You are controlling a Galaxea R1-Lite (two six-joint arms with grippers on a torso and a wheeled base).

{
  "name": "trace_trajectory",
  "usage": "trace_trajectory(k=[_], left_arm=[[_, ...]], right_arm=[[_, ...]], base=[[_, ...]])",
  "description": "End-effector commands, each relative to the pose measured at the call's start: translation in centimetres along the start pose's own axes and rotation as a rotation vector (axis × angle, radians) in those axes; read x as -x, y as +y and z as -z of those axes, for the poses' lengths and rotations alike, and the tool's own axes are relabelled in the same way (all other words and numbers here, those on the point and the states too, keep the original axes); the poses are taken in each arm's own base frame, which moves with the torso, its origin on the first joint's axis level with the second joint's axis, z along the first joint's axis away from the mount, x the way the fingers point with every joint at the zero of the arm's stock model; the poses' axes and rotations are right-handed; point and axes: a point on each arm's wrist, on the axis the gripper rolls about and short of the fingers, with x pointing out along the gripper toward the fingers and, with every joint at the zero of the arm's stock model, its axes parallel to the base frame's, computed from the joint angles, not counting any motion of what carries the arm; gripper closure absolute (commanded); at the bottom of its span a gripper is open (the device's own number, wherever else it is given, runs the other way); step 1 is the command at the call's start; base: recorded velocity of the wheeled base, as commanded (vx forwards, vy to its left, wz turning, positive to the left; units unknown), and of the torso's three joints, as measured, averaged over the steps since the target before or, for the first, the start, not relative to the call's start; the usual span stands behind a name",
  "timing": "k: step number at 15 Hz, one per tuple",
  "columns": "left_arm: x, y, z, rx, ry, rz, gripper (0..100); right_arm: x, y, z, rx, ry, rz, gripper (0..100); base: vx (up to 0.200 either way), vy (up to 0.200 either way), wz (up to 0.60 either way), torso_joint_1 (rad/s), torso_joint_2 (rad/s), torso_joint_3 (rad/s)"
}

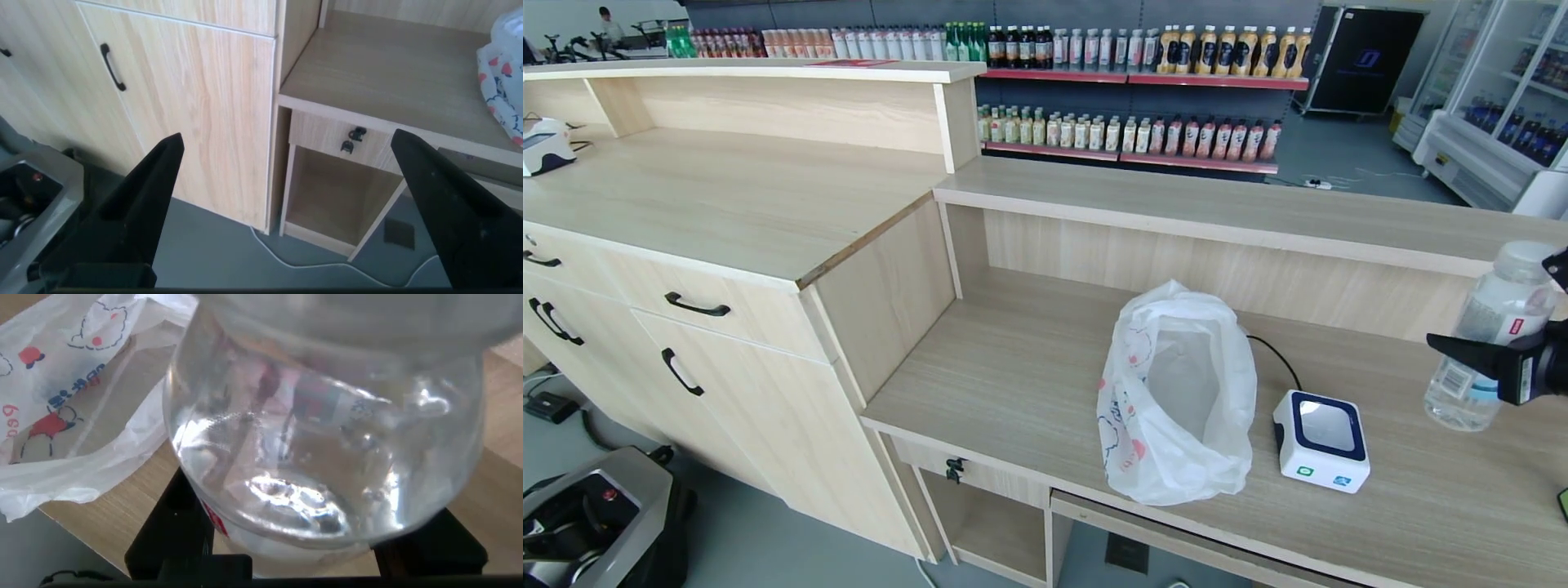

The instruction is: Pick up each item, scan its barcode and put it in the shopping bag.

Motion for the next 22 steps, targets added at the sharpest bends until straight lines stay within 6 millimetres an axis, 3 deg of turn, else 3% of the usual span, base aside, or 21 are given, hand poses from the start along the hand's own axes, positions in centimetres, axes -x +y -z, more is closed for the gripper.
trace_trajectory(k=[1, 3, 5, 7, 8, 9, 10, 14, 22], left_arm=[[0.0, 0.0, 0.0, 0.0, 0.0, -0.001, 0], [0.0, 0.0, 0.0, 0.0, 0.0, -0.001, 0], [0.0, 0.0, 0.0, 0.0, 0.0, -0.001, 0], [0.0, 0.0, 0.0, 0.0, 0.0, -0.001, 0], [0.0, 0.0, 0.0, 0.0, 0.0, -0.001, 0], [0.0, 0.0, 0.0, 0.0, 0.0, -0.001, 0], [0.0, 0.0, 0.0, 0.0, 0.0, -0.001, 0], [0.0, 0.0, 0.0, 0.0, 0.0, -0.001, 0], [0.0, 0.0, 0.0, 0.0, 0.0, -0.001, 0]], right_arm=[[0.4, 0.1, -1.2, 0.02, -0.038, 0.027, 100], [-1.7, 1.3, -2.6, -0.058, -0.082, 0.046, 100], [-5.1, 2.0, -3.1, -0.166, -0.152, -0.012, 100], [-7.9, 2.3, -2.4, -0.144, -0.169, -0.037, 100], [-10.7, 2.8, -1.1, -0.134, -0.183, -0.061, 100], [-10.8, 2.9, -1.0, -0.132, -0.183, -0.062, 100], [-12.8, 3.5, 0.7, -0.124, -0.181, -0.089, 100], [-14.7, 4.2, 4.2, -0.108, -0.147, -0.155, 100], [-17.6, 4.8, 7.4, -0.001, -0.204, -0.238, 100]], base=[[0.0, 0.0, 0.6, 0.002, 0.0, 0.002], [0.0, 0.0, 0.6, 0.0, 0.0, 0.007], [0.0, 0.0, 0.0, 0.0, 0.0, 0.0], [0.0, 0.0, 0.0, 0.0, 0.0, 0.0], [0.0, 0.0, 0.0, 0.0, 0.0, 0.0], [0.0, 0.0, 0.0, 0.0, 0.0, 0.0], [0.0, 0.0, 0.0, 0.0, 0.0, 0.0], [0.0, 0.0, 0.0, 0.0, 0.0, 0.0], [0.0, 0.0, 0.0, 0.0, 0.0, 0.0]])
